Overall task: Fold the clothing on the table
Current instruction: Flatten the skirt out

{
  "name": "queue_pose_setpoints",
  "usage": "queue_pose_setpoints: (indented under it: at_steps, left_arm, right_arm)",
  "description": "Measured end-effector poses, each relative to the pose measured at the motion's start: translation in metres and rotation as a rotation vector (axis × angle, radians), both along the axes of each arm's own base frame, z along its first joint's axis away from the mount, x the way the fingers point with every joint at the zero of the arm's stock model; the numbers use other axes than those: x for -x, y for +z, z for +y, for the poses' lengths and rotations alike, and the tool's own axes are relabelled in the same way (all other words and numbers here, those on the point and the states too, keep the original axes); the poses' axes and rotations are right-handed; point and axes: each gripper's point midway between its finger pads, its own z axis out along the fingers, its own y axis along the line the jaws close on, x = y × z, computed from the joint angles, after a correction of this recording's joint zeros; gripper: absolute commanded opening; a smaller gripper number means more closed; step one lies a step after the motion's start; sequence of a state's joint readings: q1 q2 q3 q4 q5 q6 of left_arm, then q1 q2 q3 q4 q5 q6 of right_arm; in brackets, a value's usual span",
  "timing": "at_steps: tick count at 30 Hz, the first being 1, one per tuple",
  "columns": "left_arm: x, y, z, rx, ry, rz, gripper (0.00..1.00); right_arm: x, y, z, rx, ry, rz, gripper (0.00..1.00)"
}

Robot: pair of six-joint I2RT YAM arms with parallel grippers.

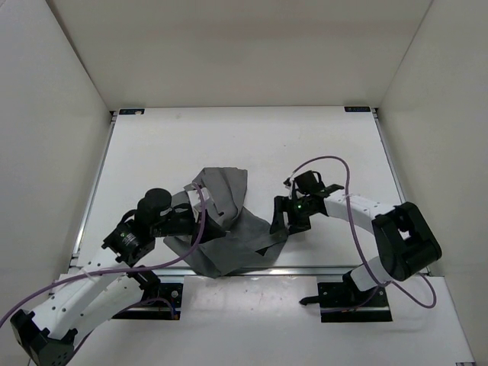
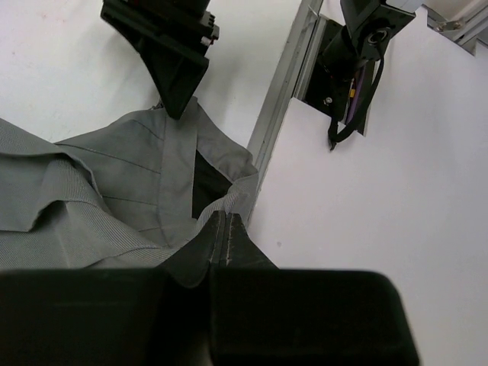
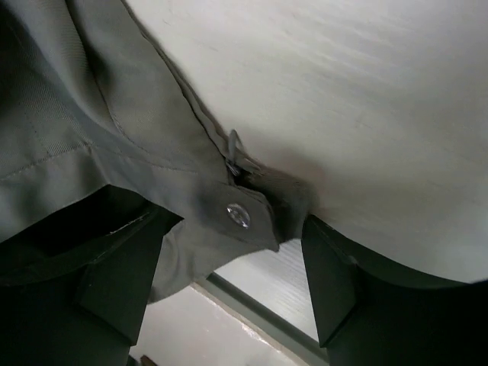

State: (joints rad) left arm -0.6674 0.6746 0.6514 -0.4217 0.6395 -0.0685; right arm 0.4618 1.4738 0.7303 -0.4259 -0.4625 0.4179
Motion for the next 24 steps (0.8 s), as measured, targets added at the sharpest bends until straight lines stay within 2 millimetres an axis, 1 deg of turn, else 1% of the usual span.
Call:
queue_pose_setpoints:
  at_steps: [2,4,5,7,8,9,11,14,16,18,19,20,21,24]
  left_arm:
    - [0.000,0.001,0.001,0.005,0.001,-0.002,0.00]
    - [-0.002,0.002,0.003,0.012,0.011,-0.008,0.00]
    - [-0.003,0.003,0.004,0.016,0.016,-0.012,0.00]
    - [-0.004,0.003,0.006,0.020,0.022,-0.015,0.00]
    - [-0.004,0.003,0.006,0.019,0.025,-0.014,0.00]
    - [-0.004,0.002,0.007,0.018,0.025,-0.012,0.00]
    - [-0.005,0.000,0.007,0.013,0.032,-0.008,0.00]
    - [-0.011,-0.002,0.011,0.001,0.068,-0.011,0.00]
    - [-0.021,-0.004,0.017,-0.015,0.122,-0.021,0.00]
    - [-0.033,0.001,0.024,-0.024,0.187,-0.041,0.00]
    - [-0.041,0.007,0.028,-0.023,0.225,-0.060,0.00]
    - [-0.049,0.016,0.032,-0.018,0.260,-0.083,0.00]
    - [-0.058,0.028,0.036,-0.013,0.298,-0.109,0.00]
    - [-0.087,0.082,0.043,0.028,0.393,-0.215,0.00]
  right_arm:
    - [-0.001,-0.001,0.005,0.020,0.023,-0.009,0.68]
    - [-0.001,-0.002,0.007,0.048,0.043,-0.021,0.58]
    - [-0.002,-0.004,0.008,0.065,0.057,-0.029,0.46]
    - [-0.002,-0.008,0.009,0.091,0.083,-0.036,0.04]
    - [-0.003,-0.012,0.007,0.110,0.091,-0.039,0.00]
    - [-0.001,-0.016,0.005,0.123,0.094,-0.026,0.00]
    - [0.001,-0.016,0.005,0.118,0.101,-0.016,0.00]
    - [0.001,-0.010,0.002,0.103,0.102,-0.020,0.00]
    - [-0.003,0.002,-0.003,0.074,0.085,-0.033,0.00]
    - [-0.014,0.027,-0.008,0.040,0.057,-0.082,0.00]
    - [-0.023,0.046,-0.009,0.017,0.040,-0.126,0.00]
    - [-0.034,0.069,-0.010,-0.012,0.028,-0.186,0.00]
    - [-0.046,0.094,-0.010,-0.039,0.016,-0.251,0.00]
    - [-0.077,0.180,-0.012,-0.123,-0.011,-0.473,0.00]
